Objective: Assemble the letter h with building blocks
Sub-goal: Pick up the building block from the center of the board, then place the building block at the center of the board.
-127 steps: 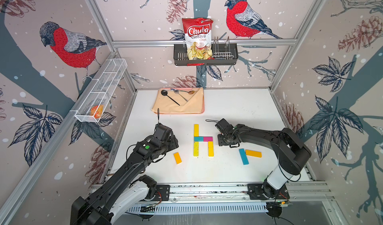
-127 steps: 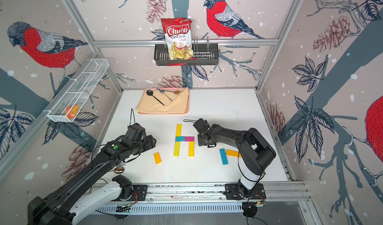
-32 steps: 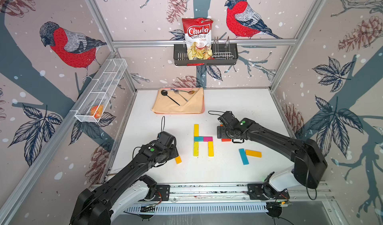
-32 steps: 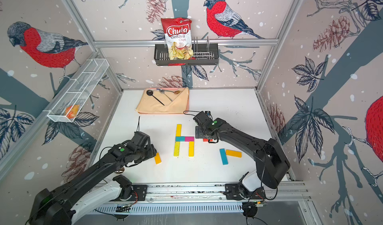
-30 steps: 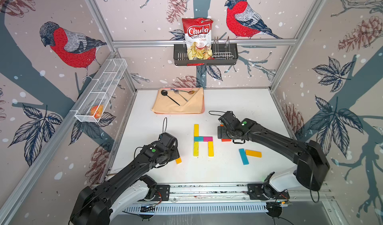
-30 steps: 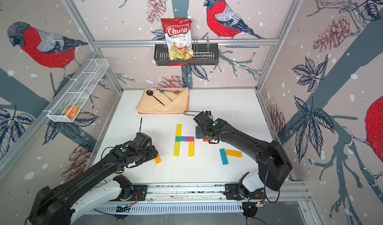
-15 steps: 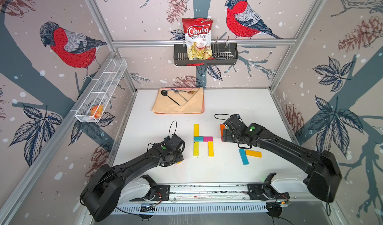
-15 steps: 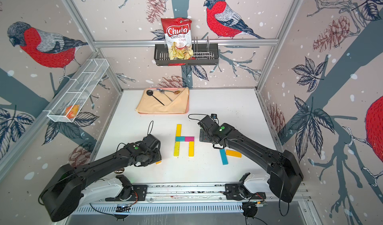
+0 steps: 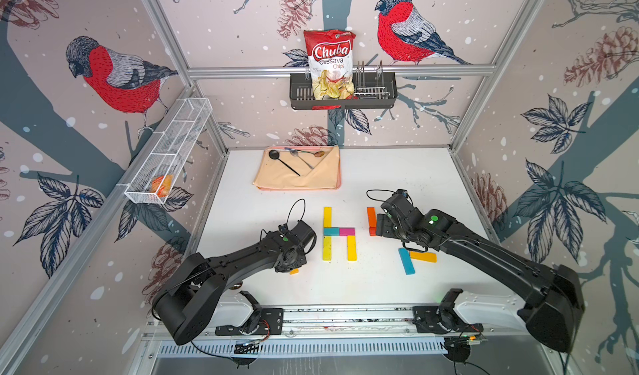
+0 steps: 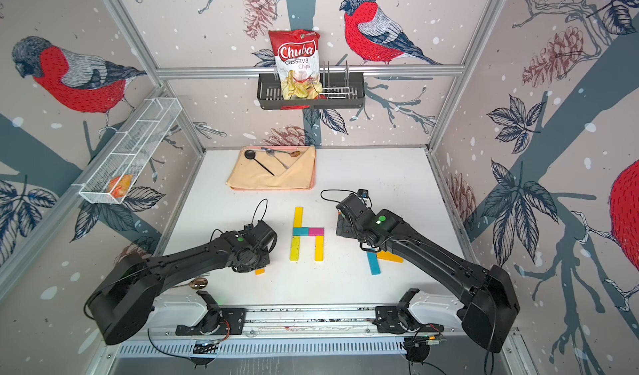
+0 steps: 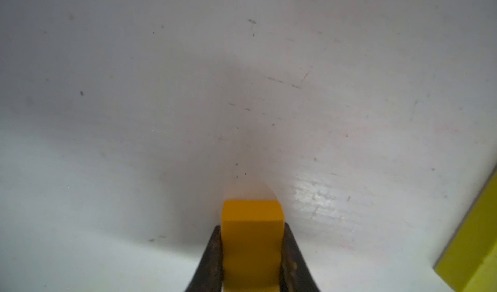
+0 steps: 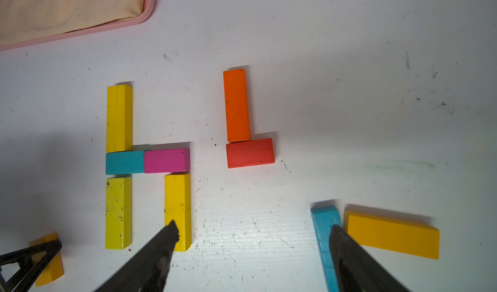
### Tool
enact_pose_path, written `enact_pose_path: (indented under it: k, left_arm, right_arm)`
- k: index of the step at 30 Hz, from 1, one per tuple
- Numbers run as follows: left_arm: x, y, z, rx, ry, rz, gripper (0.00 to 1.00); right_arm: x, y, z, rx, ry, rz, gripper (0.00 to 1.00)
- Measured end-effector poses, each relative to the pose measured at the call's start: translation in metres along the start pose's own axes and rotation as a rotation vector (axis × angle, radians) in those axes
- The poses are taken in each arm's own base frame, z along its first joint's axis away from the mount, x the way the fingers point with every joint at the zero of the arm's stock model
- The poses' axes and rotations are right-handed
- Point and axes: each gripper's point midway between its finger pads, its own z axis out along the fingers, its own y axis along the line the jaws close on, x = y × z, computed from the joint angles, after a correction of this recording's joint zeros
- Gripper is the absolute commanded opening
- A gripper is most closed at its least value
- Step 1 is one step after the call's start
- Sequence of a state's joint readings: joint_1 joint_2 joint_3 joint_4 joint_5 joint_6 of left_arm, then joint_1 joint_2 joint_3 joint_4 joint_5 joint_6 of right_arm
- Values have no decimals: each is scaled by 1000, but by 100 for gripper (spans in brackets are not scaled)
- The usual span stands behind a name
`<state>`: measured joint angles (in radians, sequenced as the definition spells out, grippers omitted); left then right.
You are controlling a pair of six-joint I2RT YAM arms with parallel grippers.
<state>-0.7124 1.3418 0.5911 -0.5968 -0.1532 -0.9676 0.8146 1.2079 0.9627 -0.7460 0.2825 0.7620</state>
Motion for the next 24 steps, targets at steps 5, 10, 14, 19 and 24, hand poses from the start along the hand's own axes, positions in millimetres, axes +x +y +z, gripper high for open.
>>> enact_pose_path:
  k: [5, 10, 14, 19, 24]
  left_arm:
    - [-6, -5, -8, 19, -26, 4, 6]
    - [-25, -25, -49, 81, -80, 29, 5]
    - [-44, -70, -95, 165, -155, 107, 4]
    - [-40, -145, -129, 253, -184, 245, 3]
    - [-22, -196, -123, 275, -155, 346, 0]
  right_arm:
    - [-4, -9, -4, 1, -17, 29, 88]
    - [-12, -38, -10, 32, -46, 134, 87]
    - [0, -63, -1, 62, -36, 188, 88]
    - [42, -78, 35, 129, 115, 181, 88]
    - [78, -62, 48, 77, 202, 157, 74]
